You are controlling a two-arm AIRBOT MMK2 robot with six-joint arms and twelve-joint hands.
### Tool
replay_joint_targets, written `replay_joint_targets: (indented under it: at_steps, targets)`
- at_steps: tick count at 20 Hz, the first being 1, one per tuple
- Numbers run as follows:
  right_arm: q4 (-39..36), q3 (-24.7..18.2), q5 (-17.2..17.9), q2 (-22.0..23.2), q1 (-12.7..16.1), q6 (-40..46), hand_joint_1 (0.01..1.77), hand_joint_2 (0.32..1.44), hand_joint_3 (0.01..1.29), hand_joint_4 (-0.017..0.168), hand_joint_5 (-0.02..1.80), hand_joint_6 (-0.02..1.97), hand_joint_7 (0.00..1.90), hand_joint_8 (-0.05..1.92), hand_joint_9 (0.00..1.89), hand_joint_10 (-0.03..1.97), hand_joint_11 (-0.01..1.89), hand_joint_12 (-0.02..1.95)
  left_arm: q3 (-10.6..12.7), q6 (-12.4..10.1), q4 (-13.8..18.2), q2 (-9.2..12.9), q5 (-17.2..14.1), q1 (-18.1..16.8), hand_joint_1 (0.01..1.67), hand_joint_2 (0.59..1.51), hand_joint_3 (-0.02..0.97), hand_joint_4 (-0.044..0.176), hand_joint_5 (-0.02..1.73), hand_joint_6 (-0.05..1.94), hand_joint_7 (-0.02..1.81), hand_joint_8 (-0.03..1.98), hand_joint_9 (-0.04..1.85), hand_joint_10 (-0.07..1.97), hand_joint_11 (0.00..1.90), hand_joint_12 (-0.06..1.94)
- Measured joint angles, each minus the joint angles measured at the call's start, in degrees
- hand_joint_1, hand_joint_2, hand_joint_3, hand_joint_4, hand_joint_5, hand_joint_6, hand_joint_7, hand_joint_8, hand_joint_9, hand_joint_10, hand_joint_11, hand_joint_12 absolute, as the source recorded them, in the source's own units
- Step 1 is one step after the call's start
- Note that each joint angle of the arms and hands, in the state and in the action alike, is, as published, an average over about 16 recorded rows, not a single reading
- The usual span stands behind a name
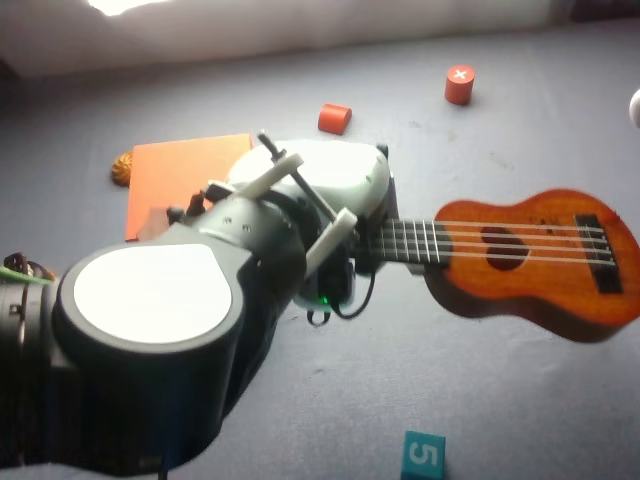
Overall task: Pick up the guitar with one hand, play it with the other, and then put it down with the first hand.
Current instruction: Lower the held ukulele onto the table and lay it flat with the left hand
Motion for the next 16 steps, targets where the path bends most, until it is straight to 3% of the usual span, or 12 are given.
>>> replay_joint_targets:
  at_steps: [8, 16]
  targets:
    - [-0.8, -0.5, -0.3, 0.0, -0.1, 0.1, 0.08, 1.32, 0.02, -0.006, 0.04, 0.22, 0.14, 0.0, 0.07, 0.01, 0.02, 0.0, -0.4, -2.4, 3.0, -0.8, 0.3, 4.0, 1.5, 1.088, -0.017, 0.165, 1.21, 1.87, 1.32, 1.98, 1.39, 1.92, 1.43, 1.92]
    - [-1.1, -0.7, -0.3, 0.0, -0.1, 0.2, 0.08, 1.32, 0.02, -0.006, 0.04, 0.21, 0.14, 0.0, 0.08, 0.01, 0.02, 0.0, 4.0, -5.1, 6.1, -4.0, -0.1, 7.1, 1.5, 1.088, -0.017, 0.165, 1.19, 1.87, 1.31, 1.98, 1.38, 1.92, 1.43, 1.92]
